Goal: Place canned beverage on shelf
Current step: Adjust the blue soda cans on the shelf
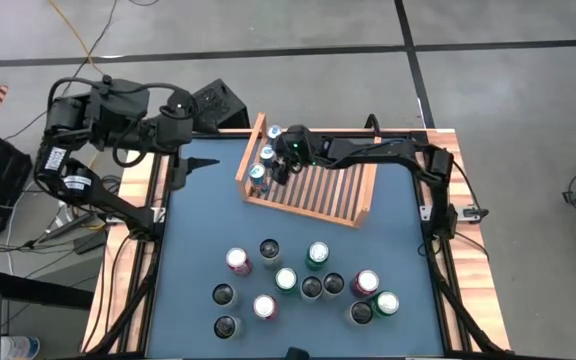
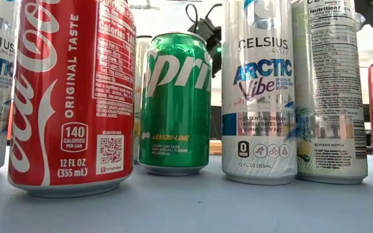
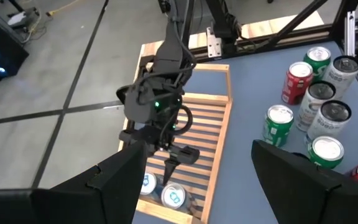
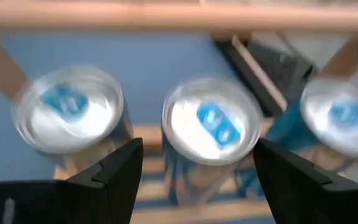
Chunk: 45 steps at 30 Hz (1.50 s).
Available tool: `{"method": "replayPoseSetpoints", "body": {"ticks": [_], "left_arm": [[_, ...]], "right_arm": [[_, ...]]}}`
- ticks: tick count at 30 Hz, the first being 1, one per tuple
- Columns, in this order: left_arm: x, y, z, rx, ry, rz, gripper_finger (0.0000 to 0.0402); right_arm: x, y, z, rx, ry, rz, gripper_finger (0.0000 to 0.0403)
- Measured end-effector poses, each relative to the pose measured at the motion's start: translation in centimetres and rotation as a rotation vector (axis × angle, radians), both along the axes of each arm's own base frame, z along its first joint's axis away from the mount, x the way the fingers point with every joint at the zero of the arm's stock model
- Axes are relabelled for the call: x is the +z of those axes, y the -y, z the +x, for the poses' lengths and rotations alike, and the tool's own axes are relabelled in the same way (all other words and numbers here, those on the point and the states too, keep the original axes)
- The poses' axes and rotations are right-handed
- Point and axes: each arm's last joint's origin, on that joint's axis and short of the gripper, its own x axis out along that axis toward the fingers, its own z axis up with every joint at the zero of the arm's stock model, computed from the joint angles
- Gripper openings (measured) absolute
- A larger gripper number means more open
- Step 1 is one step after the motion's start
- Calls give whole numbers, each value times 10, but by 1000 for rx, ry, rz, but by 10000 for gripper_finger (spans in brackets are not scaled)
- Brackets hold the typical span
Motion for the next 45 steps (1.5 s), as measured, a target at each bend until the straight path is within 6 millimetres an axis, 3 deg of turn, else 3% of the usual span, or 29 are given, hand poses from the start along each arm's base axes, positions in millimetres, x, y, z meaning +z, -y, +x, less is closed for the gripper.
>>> {"method": "replayPoseSetpoints", "body": {"ticks": [22, 28, 36, 45], "left_arm": [[-2, 0, -1, -1, -21, -2, 279], [-2, 0, -2, 3, -27, -8, 279], [-2, 0, -2, 11, -23, -23, 279], [-2, 0, -2, 11, -22, -24, 279]], "right_arm": [[-3, -5, 1, -34, 13, 63, 291], [-23, -1, 8, -37, 0, 75, 291], [-25, -6, 13, -30, 1, 28, 290], [-29, -4, 9, -116, -34, 66, 258]]}}
